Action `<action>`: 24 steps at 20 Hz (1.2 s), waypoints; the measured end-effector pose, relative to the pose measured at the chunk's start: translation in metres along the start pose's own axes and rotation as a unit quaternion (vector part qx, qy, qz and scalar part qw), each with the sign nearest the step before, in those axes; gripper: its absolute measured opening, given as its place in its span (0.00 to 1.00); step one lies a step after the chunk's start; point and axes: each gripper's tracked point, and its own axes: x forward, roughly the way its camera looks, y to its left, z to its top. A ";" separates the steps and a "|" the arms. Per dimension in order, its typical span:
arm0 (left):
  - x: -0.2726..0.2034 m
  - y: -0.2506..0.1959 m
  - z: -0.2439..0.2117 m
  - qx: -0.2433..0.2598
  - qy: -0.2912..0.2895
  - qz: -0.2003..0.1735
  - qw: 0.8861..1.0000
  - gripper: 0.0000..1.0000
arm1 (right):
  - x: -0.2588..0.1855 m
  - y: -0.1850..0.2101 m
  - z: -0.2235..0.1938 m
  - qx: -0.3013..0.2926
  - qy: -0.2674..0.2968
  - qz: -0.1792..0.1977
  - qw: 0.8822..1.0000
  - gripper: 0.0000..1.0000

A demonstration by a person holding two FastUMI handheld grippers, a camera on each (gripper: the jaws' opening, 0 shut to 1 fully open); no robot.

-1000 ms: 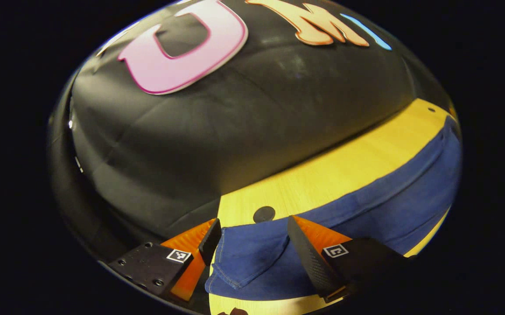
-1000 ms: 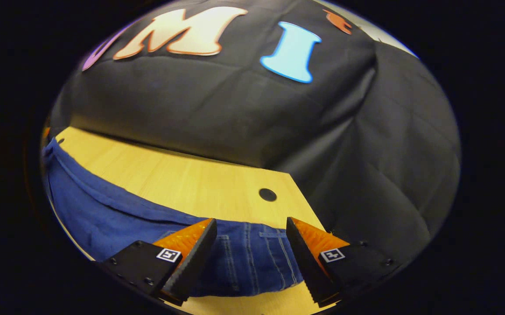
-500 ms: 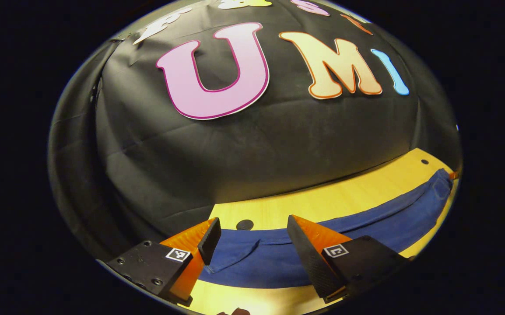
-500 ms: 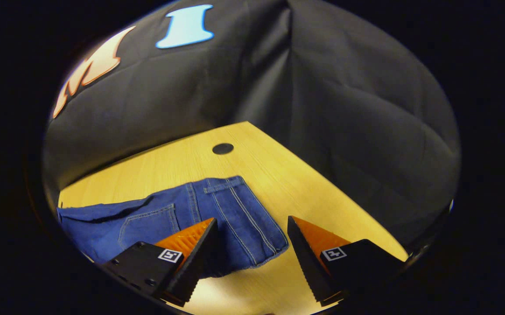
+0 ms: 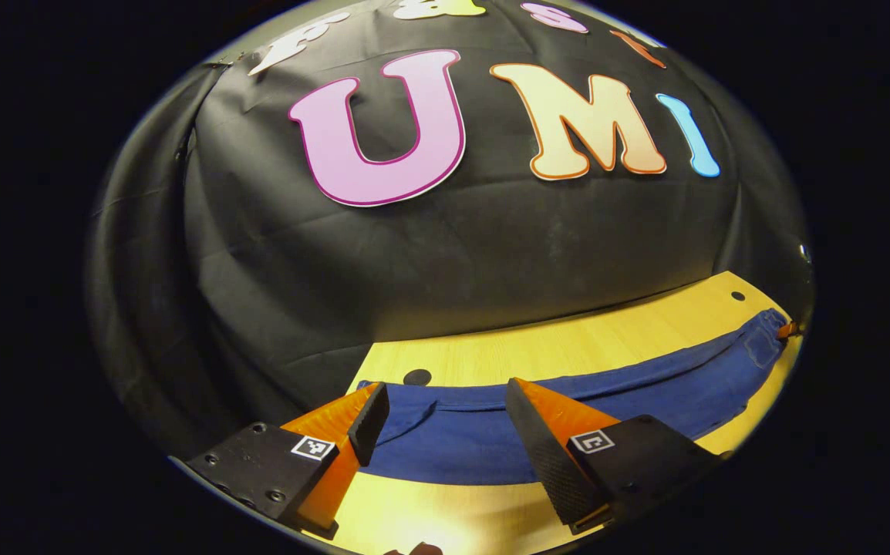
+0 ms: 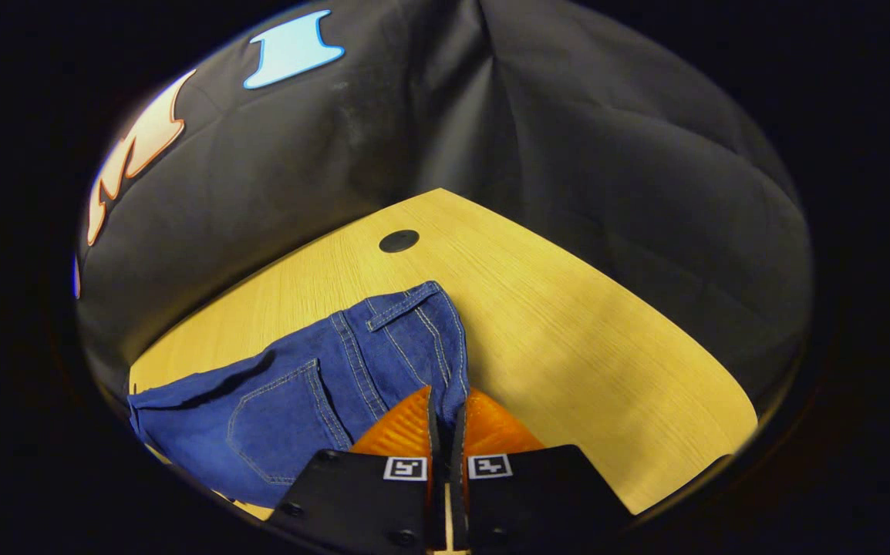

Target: Grasp the waist and the cuffs of the jeans and fold them to make the two legs overlap; first hold the waist and fold one-third of the jeans toward the cuffs, then hold the cuffs and fold the remaining one-third in the same direction to finish folding.

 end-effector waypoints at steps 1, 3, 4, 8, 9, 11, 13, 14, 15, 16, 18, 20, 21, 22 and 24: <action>-0.005 -0.002 -0.001 -0.002 0.002 0.003 1.000 0.95 | -0.002 -0.003 0.003 0.001 -0.001 0.000 1.000 0.05; -0.015 -0.005 0.001 -0.004 -0.001 0.009 1.000 0.95 | -0.004 -0.008 0.008 0.001 -0.006 -0.012 1.000 0.02; -0.020 -0.005 0.001 -0.005 -0.002 0.012 1.000 0.95 | -0.005 -0.004 0.006 0.002 -0.006 -0.018 1.000 0.02; -0.033 -0.008 0.000 -0.007 -0.006 0.017 1.000 0.95 | -0.014 0.009 0.015 -0.002 -0.027 -0.008 1.000 0.05; -0.034 -0.007 -0.001 -0.007 -0.003 0.017 1.000 0.95 | -0.024 0.011 0.024 -0.009 -0.041 -0.004 0.999 0.05; -0.033 -0.005 -0.003 -0.009 -0.003 0.013 1.000 0.95 | -0.046 0.018 0.042 -0.018 -0.073 0.006 0.997 0.05; -0.028 0.001 -0.003 -0.003 -0.005 0.008 1.000 0.95 | -0.071 0.032 0.060 -0.016 -0.103 0.019 0.994 0.04; -0.024 0.004 -0.003 0.001 -0.007 0.004 1.000 0.95 | -0.080 0.043 0.067 -0.011 -0.118 0.026 0.993 0.05; -0.020 0.007 -0.004 0.002 -0.004 -0.003 1.000 0.94 | -0.088 0.049 0.072 -0.009 -0.127 0.032 0.991 0.05; -0.016 0.011 -0.004 0.003 -0.004 -0.008 1.000 0.94 | -0.096 0.055 0.074 -0.009 -0.138 0.041 0.990 0.04; -0.008 0.018 -0.003 0.000 -0.007 -0.019 1.000 0.94 | -0.120 0.069 0.075 -0.017 -0.157 0.053 0.986 0.04; -0.001 0.025 -0.006 0.002 -0.006 -0.031 1.000 0.94 | -0.145 0.085 0.081 -0.023 -0.174 0.067 0.982 0.04; 0.003 0.030 -0.008 0.004 -0.005 -0.035 0.999 0.94 | -0.153 0.094 0.080 -0.030 -0.176 0.075 0.981 0.05; 0.005 0.035 -0.010 0.006 -0.004 -0.038 0.999 0.94 | -0.161 0.104 0.078 -0.035 -0.183 0.081 0.979 0.05; 0.009 0.045 -0.013 0.003 -0.003 -0.045 0.999 0.94 | -0.173 0.127 0.072 -0.049 -0.188 0.094 0.976 0.05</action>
